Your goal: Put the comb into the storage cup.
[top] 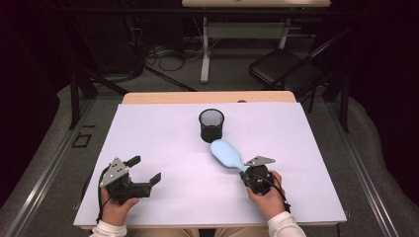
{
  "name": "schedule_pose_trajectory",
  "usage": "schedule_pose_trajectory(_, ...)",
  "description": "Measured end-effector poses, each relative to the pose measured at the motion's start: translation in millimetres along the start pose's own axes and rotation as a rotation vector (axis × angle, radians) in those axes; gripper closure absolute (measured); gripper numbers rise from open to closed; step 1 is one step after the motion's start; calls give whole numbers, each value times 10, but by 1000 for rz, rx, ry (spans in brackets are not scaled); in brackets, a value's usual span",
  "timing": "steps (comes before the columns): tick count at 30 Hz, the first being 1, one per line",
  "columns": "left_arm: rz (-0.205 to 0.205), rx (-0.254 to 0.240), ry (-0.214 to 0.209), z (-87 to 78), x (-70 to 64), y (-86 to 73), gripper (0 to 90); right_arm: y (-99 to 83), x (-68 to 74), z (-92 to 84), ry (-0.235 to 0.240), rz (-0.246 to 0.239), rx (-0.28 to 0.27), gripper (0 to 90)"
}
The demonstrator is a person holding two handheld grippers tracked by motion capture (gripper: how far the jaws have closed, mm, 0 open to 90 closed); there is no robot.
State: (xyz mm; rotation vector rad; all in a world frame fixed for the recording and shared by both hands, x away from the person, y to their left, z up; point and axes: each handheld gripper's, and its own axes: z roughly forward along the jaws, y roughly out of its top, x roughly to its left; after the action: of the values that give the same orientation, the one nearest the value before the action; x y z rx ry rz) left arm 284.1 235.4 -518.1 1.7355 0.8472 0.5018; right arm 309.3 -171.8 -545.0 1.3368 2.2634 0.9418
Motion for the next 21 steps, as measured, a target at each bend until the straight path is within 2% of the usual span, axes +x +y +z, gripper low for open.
schedule_pose_trajectory(21,4,1,3,10,-3,-5,22,-18,-42,5,-1,12,-11,897)
